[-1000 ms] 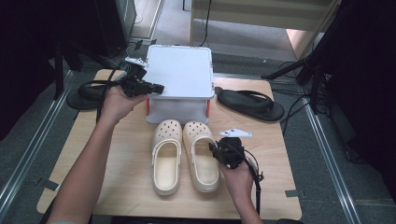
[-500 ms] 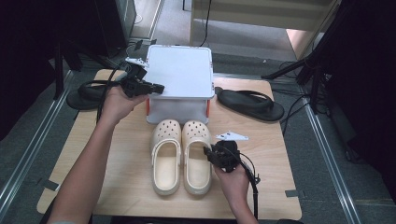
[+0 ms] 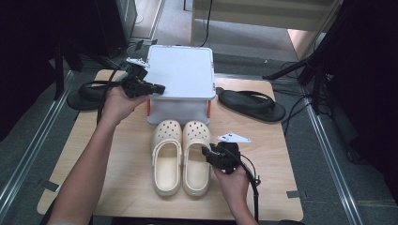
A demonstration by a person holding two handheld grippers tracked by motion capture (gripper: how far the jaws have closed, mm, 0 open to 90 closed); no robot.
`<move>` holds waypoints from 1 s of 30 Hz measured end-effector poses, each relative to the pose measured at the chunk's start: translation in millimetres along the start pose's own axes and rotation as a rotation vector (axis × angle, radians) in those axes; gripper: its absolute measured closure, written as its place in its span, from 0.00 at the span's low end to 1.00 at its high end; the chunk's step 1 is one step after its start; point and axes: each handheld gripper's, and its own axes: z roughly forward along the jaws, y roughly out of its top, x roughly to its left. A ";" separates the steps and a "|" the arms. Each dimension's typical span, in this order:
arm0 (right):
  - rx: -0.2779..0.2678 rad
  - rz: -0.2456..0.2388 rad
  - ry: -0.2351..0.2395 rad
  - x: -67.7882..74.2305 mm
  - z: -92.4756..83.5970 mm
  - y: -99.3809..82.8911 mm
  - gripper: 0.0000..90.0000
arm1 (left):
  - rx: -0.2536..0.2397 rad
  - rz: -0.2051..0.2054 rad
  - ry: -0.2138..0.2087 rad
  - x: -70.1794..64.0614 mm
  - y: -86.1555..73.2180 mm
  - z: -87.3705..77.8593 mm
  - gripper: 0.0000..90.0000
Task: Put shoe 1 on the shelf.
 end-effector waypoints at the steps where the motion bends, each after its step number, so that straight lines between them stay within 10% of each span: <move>1: -0.007 -0.004 -0.003 0.5 -1.6 0.9 0.70 | 0.001 0.000 -0.001 -0.1 0.1 0.0 0.99; 16: -0.046 -0.037 0.028 27.2 -25.7 3.8 0.66 | 0.006 -0.010 -0.003 -1.3 0.6 0.6 0.99; 30: -0.022 -0.034 0.038 48.3 -3.9 -3.6 0.63 | 0.005 -0.002 0.005 -1.7 0.7 0.4 0.99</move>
